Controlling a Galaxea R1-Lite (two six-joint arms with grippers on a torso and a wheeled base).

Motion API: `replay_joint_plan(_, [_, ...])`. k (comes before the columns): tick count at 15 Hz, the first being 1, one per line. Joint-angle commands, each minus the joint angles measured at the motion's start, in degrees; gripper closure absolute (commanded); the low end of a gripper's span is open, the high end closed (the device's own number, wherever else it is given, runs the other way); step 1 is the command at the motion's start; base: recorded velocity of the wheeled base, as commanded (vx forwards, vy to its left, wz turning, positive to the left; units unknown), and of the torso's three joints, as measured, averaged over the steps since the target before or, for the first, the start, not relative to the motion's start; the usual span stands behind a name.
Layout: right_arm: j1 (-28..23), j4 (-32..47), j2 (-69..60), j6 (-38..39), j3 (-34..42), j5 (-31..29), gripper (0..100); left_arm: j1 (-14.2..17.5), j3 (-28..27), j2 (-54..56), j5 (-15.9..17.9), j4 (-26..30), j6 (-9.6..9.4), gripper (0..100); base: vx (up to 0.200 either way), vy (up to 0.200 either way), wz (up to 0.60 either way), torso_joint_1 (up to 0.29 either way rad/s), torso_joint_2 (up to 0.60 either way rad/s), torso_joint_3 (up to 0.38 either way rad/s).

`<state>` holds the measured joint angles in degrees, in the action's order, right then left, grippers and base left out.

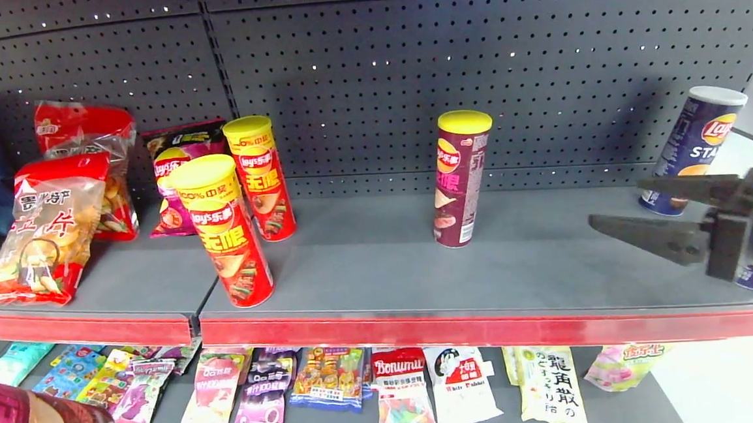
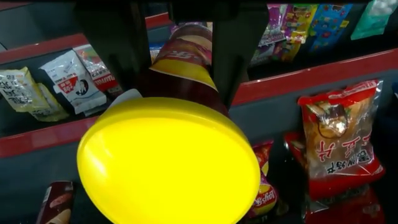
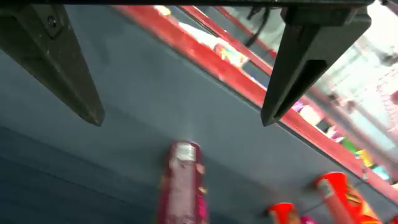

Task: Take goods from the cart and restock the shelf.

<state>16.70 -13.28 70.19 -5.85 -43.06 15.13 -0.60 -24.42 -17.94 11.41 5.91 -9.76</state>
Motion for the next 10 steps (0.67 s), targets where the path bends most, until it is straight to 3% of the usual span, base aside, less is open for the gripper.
replay_joint_plan(1, [1.0,-4.0,13.2,0.1,-5.2,1.0,0,0.0,0.2,-0.9,0.0,0.0,0.36,100,0.000,0.000,0.00,0.000,0.00,0.000])
replay_joint_plan(3, [1.5,-11.5,18.8,0.1,-5.3,1.1,0,0.0,0.2,-0.8,-0.1,0.0,0.54,100,0.000,0.000,0.00,0.000,0.00,0.000])
replay_joint_plan(10, [2.0,-14.7,27.6,0.0,-11.7,2.9,0,0.0,1.0,-0.8,-0.5,0.0,0.62,100,0.000,0.000,0.00,0.000,0.00,0.000])
